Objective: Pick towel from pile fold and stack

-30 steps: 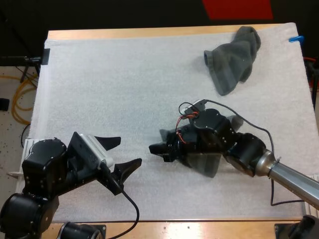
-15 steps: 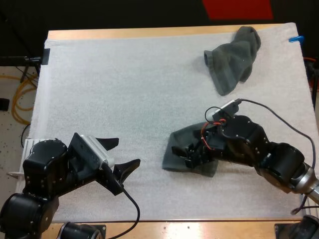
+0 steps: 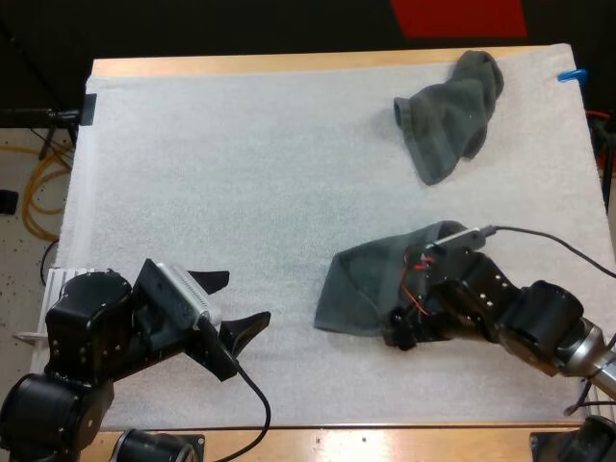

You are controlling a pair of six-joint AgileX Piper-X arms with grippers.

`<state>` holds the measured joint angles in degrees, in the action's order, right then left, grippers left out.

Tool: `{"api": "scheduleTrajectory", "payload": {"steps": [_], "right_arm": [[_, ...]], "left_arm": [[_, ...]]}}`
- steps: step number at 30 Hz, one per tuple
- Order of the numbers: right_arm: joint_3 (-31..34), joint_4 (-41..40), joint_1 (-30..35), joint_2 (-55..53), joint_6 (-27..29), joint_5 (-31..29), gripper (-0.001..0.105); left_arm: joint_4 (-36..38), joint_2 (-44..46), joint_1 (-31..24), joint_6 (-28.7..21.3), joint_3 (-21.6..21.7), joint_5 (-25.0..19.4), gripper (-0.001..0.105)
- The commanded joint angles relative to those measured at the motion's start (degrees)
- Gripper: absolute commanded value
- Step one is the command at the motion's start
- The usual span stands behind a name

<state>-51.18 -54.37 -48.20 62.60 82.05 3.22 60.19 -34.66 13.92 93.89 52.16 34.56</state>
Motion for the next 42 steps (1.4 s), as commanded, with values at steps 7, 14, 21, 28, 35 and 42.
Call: {"api": "scheduleTrajectory", "payload": {"steps": [7,14,21,28,35,42], "right_arm": [[11.70,8.62,0.01,-0.10,-3.82,-0.80,0.074],[18.30,18.46,0.01,1.41,-3.79,-0.80,0.047],[18.26,22.03,0.01,9.34,-1.42,-0.93,0.047],[18.26,25.01,0.01,14.92,-0.75,-3.22,0.047],[18.26,27.18,0.01,17.87,-0.82,-4.69,0.039],[18.02,27.05,0.01,20.03,-0.71,-4.69,0.005]], "left_arm": [[0.35,0.17,0.25,-0.29,0.34,-0.54,0.073],[0.35,0.17,0.25,-0.29,0.34,-0.54,0.073],[0.35,0.17,0.25,-0.29,0.34,-0.54,0.073],[0.35,0.17,0.25,-0.29,0.34,-0.54,0.073],[0.35,0.17,0.25,-0.29,0.34,-0.54,0.073],[0.35,0.17,0.25,-0.29,0.34,-0.54,0.073]]}}
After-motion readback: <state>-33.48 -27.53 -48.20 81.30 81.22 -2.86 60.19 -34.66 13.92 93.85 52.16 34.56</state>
